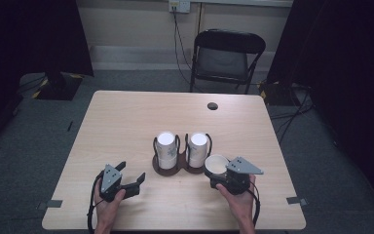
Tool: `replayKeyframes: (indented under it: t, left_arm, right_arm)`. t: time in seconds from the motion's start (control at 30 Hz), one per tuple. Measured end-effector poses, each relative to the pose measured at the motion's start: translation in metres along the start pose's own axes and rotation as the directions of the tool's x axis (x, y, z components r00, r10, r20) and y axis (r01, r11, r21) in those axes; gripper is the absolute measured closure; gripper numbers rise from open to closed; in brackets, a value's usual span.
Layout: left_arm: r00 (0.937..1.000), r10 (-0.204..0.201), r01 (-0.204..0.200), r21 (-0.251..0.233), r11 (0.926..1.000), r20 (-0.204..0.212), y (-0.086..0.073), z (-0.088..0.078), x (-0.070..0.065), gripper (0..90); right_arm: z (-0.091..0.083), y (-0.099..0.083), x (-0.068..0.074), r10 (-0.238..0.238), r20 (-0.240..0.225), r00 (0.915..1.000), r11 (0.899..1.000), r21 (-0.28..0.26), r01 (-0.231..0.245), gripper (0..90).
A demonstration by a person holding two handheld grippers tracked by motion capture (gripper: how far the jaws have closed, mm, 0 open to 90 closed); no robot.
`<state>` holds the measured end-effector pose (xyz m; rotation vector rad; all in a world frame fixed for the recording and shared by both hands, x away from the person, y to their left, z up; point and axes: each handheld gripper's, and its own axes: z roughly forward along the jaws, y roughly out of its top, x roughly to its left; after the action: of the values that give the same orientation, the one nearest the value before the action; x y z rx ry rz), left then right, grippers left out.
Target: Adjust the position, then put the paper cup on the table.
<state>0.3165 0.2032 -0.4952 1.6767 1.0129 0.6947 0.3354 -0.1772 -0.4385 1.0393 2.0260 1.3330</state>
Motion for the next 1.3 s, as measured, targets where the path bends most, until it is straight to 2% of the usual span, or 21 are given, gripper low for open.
replayKeyframes:
  t: [0.17, 0.27, 0.37, 0.4, 0.53, 0.67, 0.73, 0.87, 1.03, 1.3]
  left_arm:
    - [0.9998, 0.005, -0.006, -0.024, 0.9997, -0.02, -0.001, -0.002, -0.001, 15.6]
    - [0.9977, 0.033, -0.034, -0.024, 0.9991, -0.058, -0.001, -0.002, -0.005, 15.7]
    - [0.9963, 0.053, -0.055, -0.025, 0.9982, -0.068, -0.001, -0.002, -0.008, 15.7]
    - [0.9967, 0.051, -0.053, -0.028, 0.9982, -0.063, -0.001, -0.003, -0.007, 15.7]
    - [0.9992, -0.016, 0.014, -0.067, 0.9977, -0.037, -0.003, -0.006, 0.0, 15.7]
    - [0.9986, 0.004, -0.007, -0.062, 0.998, -0.053, -0.003, -0.006, -0.002, 15.8]
    - [0.9986, -0.004, 0.001, -0.061, 0.9981, -0.054, -0.003, -0.006, -0.002, 15.9]
    - [0.9984, -0.029, 0.026, -0.067, 0.9974, -0.048, -0.003, -0.006, 0.0, 15.7]
    - [0.9984, -0.034, 0.031, -0.067, 0.9973, -0.045, -0.003, -0.006, 0.001, 15.8]
    - [0.9985, -0.036, 0.033, -0.067, 0.9972, -0.04, -0.003, -0.006, 0.001, 16.0]
  right_arm:
    - [-0.002, 0.004, -0.013, 0.044, 0.035, 0.9984, 0.999, -0.018, -0.044, 29.2]
    - [-0.002, 0.009, -0.021, 0.065, 0.055, 0.9964, 0.997, -0.033, -0.063, 29.3]
    - [0.002, 0.012, -0.03, 0.073, 0.07, 0.9949, 0.997, -0.042, -0.07, 29.3]
    - [0.003, 0.013, -0.032, 0.072, 0.081, 0.9941, 0.997, -0.045, -0.069, 29.3]
    - [0.012, 0.017, -0.045, 0.086, 0.096, 0.9916, 0.995, -0.05, -0.082, 29.4]
    - [0.018, 0.018, -0.053, 0.097, 0.106, 0.9896, 0.994, -0.053, -0.092, 29.5]
    - [0.022, 0.019, -0.057, 0.109, 0.105, 0.9884, 0.993, -0.054, -0.104, 29.6]
    - [0.03, 0.025, -0.063, 0.101, 0.118, 0.9878, 0.994, -0.058, -0.095, 29.5]
    - [0.036, 0.027, -0.067, 0.101, 0.126, 0.9868, 0.993, -0.065, -0.094, 29.4]
    - [0.052, 0.031, -0.086, 0.118, 0.147, 0.982, 0.993, -0.044, -0.113, 29.0]
